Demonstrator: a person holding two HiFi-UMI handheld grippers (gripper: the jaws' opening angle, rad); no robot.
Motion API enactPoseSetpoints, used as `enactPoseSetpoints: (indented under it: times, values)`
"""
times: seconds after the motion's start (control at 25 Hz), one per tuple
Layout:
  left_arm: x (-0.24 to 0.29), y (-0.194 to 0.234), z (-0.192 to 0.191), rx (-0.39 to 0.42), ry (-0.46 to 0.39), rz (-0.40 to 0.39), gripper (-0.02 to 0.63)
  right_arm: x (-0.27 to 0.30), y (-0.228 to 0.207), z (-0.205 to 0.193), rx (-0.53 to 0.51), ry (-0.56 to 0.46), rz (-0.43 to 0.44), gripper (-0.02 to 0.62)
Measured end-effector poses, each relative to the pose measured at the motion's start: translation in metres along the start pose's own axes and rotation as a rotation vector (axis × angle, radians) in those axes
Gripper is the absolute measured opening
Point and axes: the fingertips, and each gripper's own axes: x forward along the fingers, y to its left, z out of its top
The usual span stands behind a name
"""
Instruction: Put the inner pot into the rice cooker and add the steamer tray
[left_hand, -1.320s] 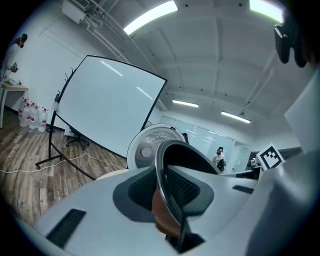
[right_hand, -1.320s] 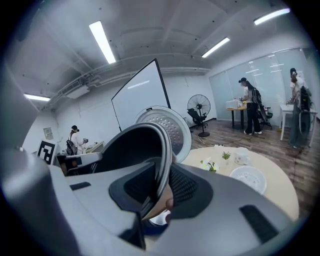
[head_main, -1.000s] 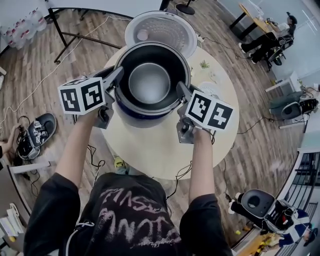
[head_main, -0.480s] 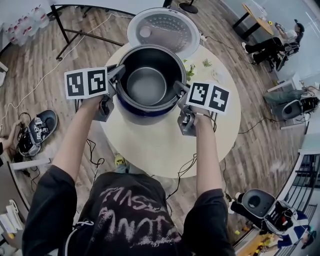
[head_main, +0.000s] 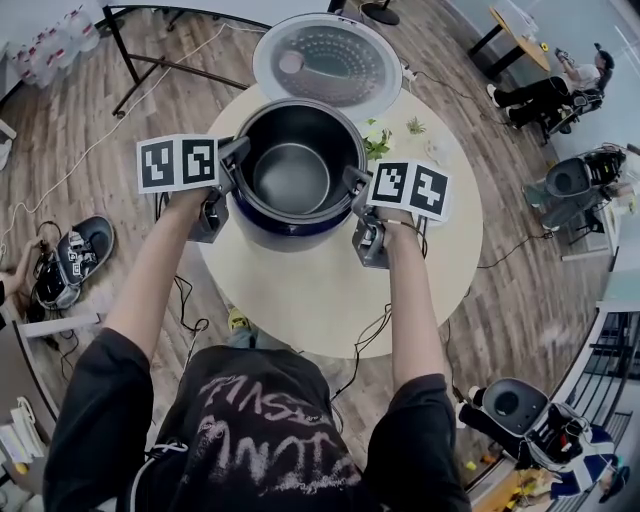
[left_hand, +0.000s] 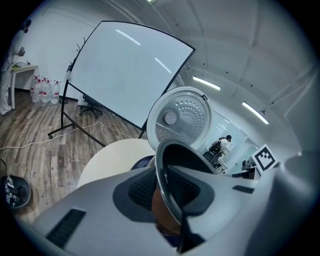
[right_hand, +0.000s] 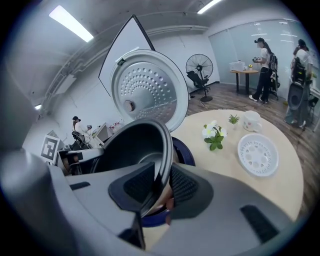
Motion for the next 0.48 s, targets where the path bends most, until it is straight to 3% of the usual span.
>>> enactPoseSetpoints:
  times: [0.48]
  values:
    - [0.017, 0.022, -0.023, -0.004, 0.075, 0.030, 0.081, 0.028, -0.013, -0.020, 0.030, 0.062, 0.002, 0.098]
